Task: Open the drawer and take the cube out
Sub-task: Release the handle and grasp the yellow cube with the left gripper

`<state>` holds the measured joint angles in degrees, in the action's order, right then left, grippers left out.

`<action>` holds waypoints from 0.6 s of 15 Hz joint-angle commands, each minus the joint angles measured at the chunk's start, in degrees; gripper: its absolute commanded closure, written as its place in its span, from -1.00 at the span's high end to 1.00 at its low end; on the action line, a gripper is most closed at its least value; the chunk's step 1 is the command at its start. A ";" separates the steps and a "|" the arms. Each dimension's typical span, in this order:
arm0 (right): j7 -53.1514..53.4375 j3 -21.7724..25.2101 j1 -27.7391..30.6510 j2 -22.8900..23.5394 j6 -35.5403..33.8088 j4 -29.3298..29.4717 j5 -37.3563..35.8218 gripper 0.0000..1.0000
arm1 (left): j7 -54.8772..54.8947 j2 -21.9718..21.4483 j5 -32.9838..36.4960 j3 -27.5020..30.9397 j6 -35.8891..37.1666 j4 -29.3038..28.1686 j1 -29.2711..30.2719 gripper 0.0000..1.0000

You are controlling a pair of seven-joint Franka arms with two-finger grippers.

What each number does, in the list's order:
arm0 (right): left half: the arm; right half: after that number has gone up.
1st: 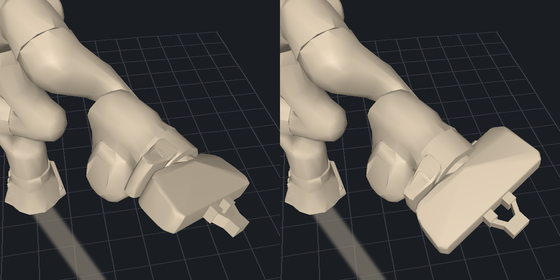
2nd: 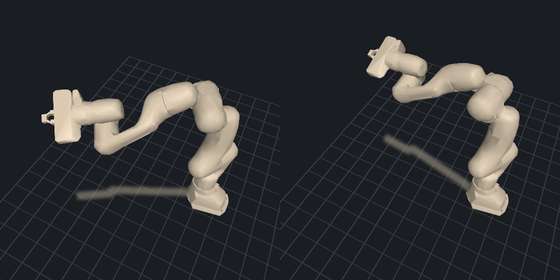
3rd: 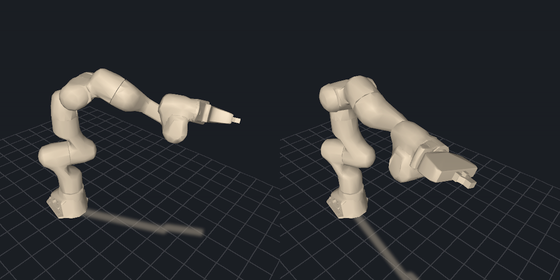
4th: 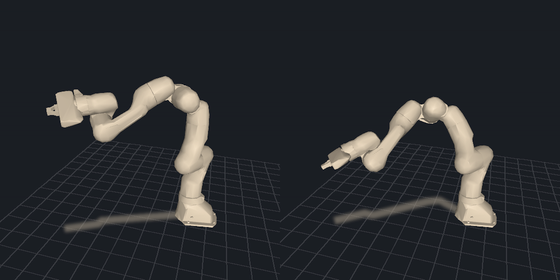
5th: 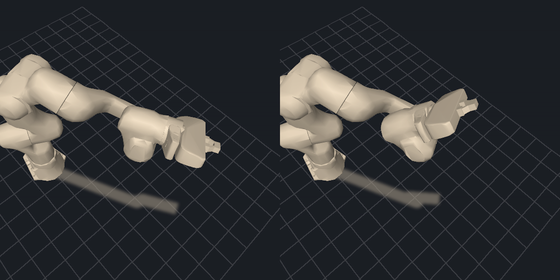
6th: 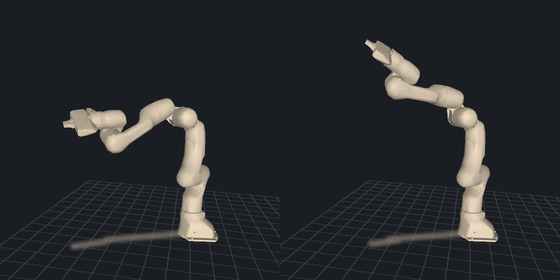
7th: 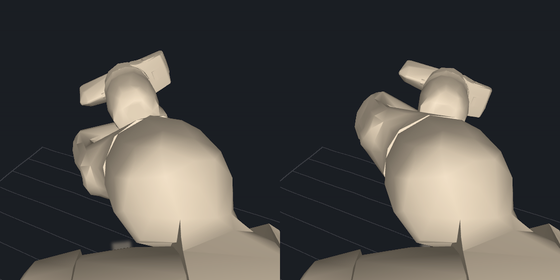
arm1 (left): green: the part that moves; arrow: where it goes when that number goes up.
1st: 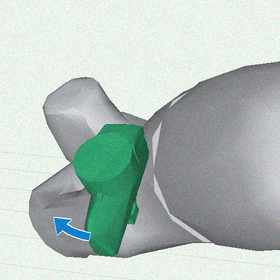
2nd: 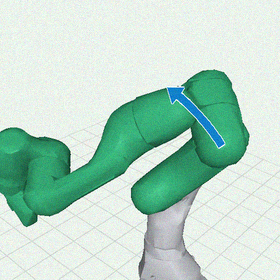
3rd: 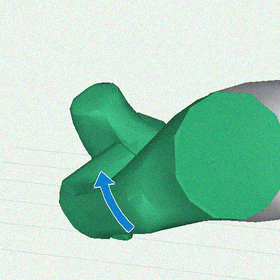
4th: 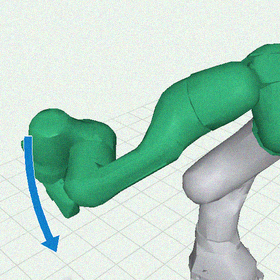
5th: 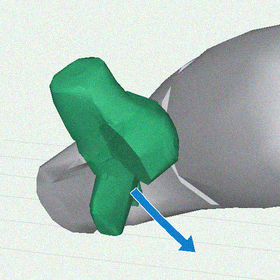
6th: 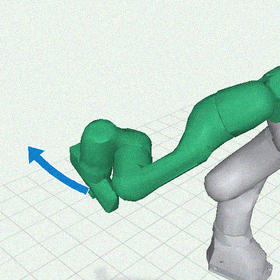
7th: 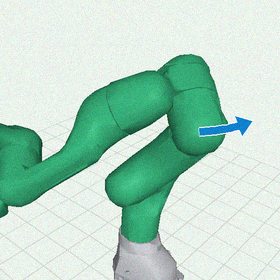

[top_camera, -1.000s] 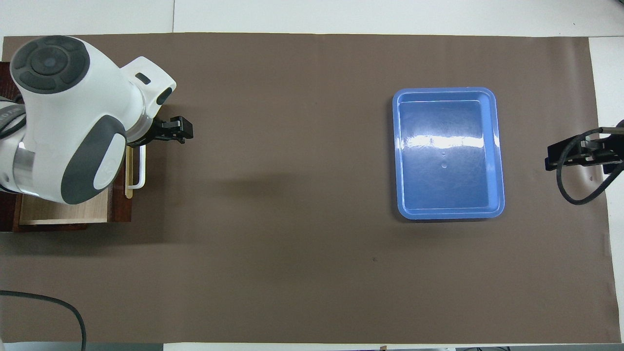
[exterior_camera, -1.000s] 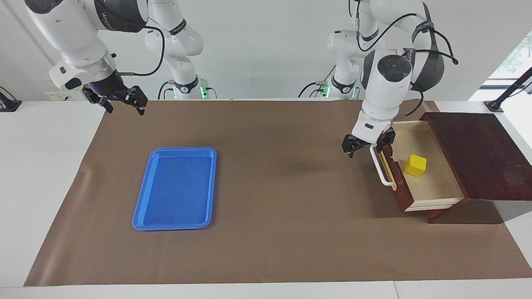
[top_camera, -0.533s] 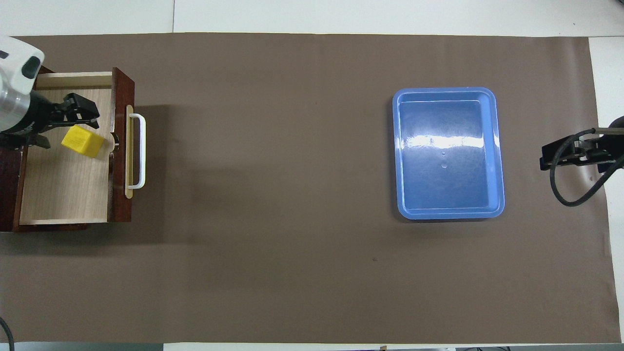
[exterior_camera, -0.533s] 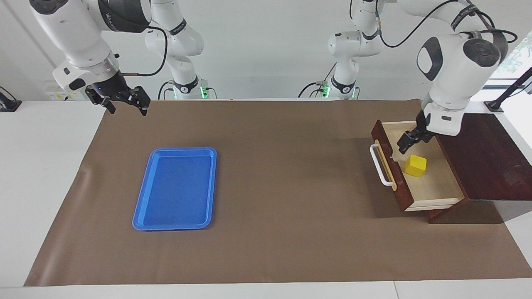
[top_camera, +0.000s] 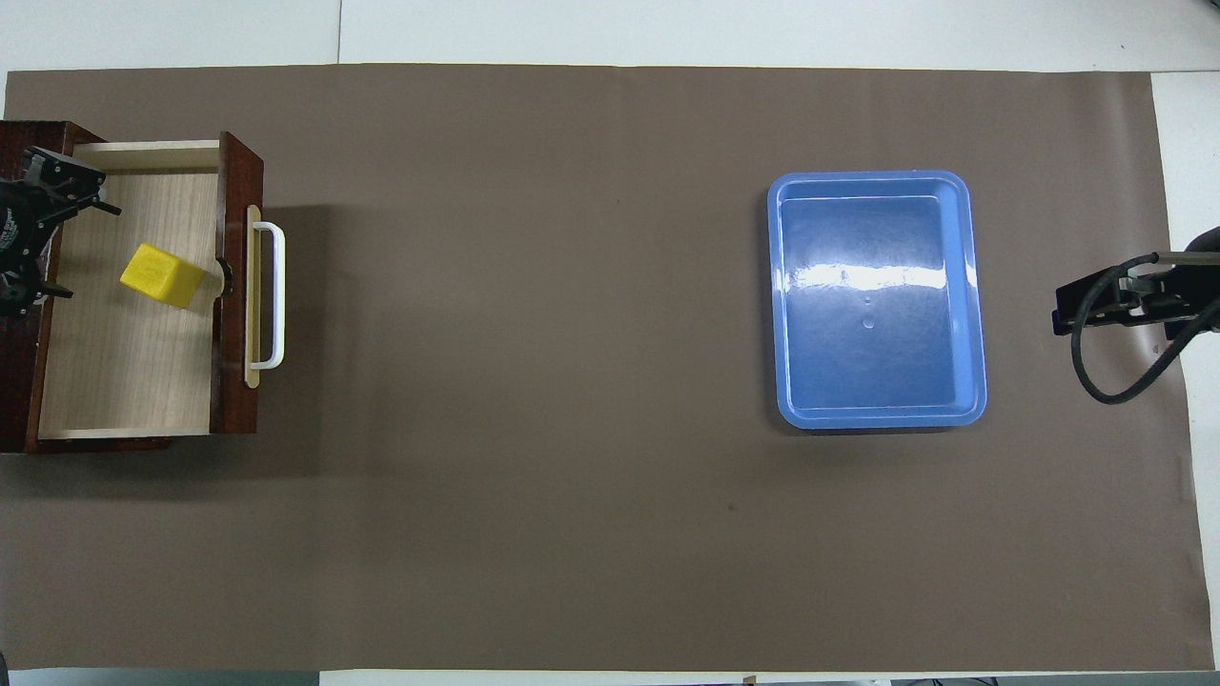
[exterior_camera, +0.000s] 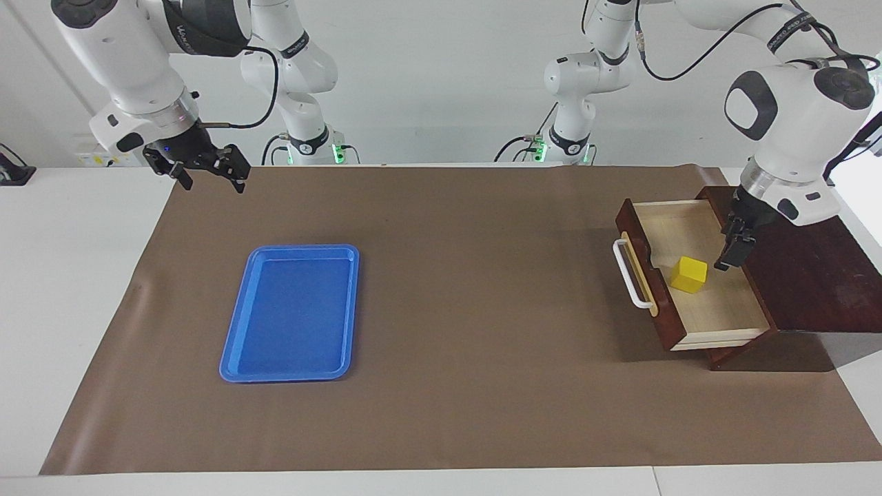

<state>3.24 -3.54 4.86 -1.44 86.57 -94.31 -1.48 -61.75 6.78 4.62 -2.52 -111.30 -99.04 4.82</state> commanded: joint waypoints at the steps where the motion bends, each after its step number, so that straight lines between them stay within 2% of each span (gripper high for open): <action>1: -0.87 -0.41 0.67 -1.37 1.23 -2.19 -0.02 1.00 | -10.47 -1.77 -0.75 0.06 -3.39 -4.13 -0.16 1.00; 5: -0.87 -0.41 0.76 -1.72 1.41 -2.81 -0.02 1.00 | -10.76 -1.33 -0.67 0.06 -5.51 -6.86 0.27 1.00; 9: -0.69 -0.41 0.59 -1.72 1.58 -2.90 -0.02 1.00 | -11.11 -0.98 -0.67 0.06 -12.17 -11.95 0.19 1.00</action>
<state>3.24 -3.53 4.90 -1.67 86.63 -95.12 -1.48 -72.18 6.79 4.62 -2.46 -119.43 -107.22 4.95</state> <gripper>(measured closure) 0.000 0.000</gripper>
